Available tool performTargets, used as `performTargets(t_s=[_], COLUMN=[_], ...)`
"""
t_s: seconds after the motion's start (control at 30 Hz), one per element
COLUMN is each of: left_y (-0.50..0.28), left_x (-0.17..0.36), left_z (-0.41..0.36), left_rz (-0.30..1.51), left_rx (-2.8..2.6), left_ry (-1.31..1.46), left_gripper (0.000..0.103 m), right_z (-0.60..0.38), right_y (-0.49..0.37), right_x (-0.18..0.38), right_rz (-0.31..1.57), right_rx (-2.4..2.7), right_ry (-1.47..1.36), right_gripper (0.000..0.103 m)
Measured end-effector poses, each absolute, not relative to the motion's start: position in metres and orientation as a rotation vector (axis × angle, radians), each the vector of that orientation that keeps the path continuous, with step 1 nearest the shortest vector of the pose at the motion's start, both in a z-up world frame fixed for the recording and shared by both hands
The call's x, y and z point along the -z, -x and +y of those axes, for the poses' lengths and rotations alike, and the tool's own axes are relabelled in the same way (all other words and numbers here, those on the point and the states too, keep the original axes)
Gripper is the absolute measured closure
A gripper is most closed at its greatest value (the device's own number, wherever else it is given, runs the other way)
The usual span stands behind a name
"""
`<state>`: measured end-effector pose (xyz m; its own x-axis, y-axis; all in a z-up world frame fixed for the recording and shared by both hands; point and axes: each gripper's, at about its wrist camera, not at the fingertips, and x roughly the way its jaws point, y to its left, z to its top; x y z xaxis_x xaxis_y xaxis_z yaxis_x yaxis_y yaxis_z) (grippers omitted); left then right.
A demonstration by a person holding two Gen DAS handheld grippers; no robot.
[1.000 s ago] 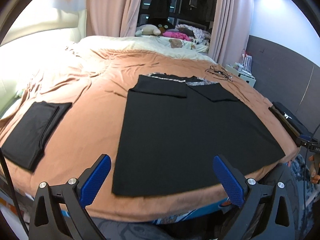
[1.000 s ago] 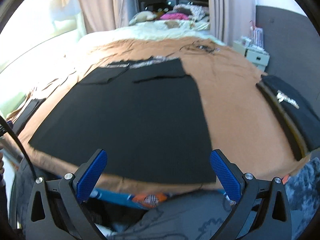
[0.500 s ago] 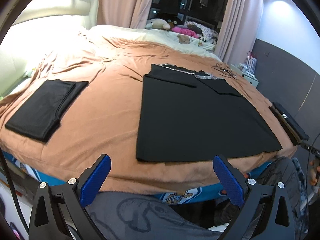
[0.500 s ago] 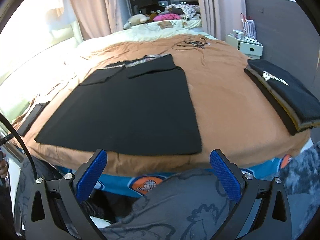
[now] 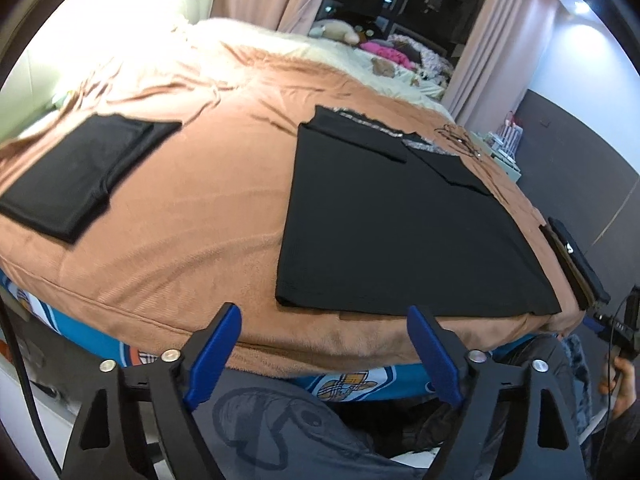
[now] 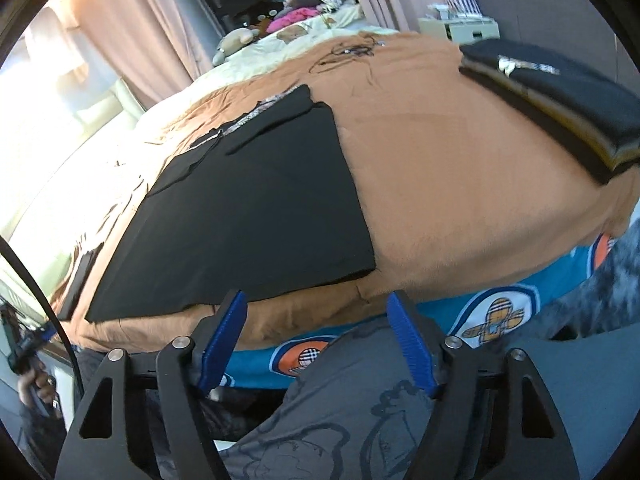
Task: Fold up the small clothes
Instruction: 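Move both grippers to the shirt's hem edge and close on it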
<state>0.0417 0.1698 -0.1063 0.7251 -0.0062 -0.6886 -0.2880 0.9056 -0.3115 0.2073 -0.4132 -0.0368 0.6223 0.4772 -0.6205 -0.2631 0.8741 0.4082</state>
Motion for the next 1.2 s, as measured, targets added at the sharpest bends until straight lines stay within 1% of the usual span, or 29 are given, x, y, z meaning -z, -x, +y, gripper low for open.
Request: performTargets(t_s=[0.03, 0.33, 0.57, 0.63, 0.7, 0.93, 1.2], left_y=[-0.046, -0.089, -0.11, -0.113, -0.114, -0.102, -0.096], left_x=[0.109, 0.144, 0.163, 0.162, 0.162, 0.166, 0.168], left_z=[0.173, 0.19, 0.196, 0.196, 0.199, 0.211, 0.212], left_rz=[0.752, 0.819, 0.852, 0.851, 0.85, 0.802, 0.758], left_rx=[-0.159, -0.142, -0.09, -0.081, -0.076, -0.027, 0.011], left_ry=[0.436, 0.553, 0.617, 0.614, 0.626, 0.783, 0.869], left_gripper=[0.023, 0.024, 0.025, 0.025, 0.025, 0.025, 0.025], right_z=[-0.414, -0.423, -0.429, -0.433, -0.439, -0.451, -0.446], right_y=[-0.212, -0.26, -0.28, -0.281, -0.28, -0.284, -0.286], right_x=[0.04, 0.07, 0.097, 0.102, 0.102, 0.121, 0.133], right_rz=[0.798, 0.842, 0.871, 0.858, 0.827, 0.802, 0.792], right_rx=[-0.437, -0.504, -0.593, -0.611, -0.636, -0.647, -0.661], right_ry=[-0.308, -0.466, -0.59, -0.631, -0.674, -0.753, -0.799], right_gripper=[0.036, 0.036, 0.036, 0.037, 0.044, 0.044, 0.044])
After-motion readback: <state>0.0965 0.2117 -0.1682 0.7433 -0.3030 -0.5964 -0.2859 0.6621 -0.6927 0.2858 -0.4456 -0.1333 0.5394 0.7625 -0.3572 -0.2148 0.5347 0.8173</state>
